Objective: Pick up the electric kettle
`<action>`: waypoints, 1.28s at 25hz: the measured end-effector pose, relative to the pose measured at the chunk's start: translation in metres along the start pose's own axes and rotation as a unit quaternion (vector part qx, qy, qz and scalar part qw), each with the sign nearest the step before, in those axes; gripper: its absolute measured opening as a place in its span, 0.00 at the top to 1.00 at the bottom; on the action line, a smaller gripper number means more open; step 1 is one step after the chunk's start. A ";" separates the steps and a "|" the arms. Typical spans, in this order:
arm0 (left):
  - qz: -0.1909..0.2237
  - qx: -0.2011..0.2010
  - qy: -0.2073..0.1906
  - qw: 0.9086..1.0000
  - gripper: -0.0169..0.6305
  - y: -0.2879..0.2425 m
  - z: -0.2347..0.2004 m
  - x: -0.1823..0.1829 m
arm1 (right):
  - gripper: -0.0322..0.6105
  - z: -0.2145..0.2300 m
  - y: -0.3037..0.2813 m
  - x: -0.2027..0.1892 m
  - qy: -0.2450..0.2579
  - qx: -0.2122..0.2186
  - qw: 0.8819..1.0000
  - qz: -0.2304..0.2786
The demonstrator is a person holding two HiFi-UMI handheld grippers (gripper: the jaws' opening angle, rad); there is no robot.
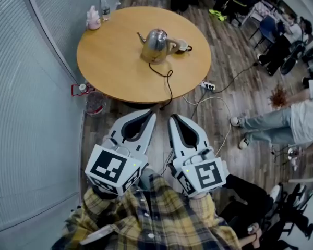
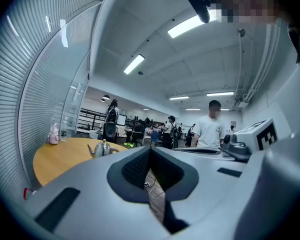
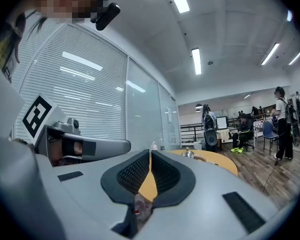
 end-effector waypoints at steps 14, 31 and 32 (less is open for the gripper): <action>0.008 0.029 -0.002 1.000 0.97 -0.015 0.031 0.000 | 0.89 0.031 0.019 -0.002 0.005 0.026 1.000 0.002; 0.004 0.020 0.008 1.000 0.97 -0.058 -0.035 0.014 | 0.90 0.056 -0.054 0.006 -0.001 0.021 1.000 -0.014; 0.003 0.018 0.008 1.000 0.97 -0.062 -0.042 0.017 | 0.90 0.057 -0.062 0.008 -0.002 0.019 1.000 -0.016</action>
Point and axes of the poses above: the fingertips, and each gripper's own axes: y backward along the fingers, z to its right, x out of its top, the point moved 8 cm from there along y, backward along the fingers, and after that the axes turned 10 degrees about -z, right-handed, at the moved point
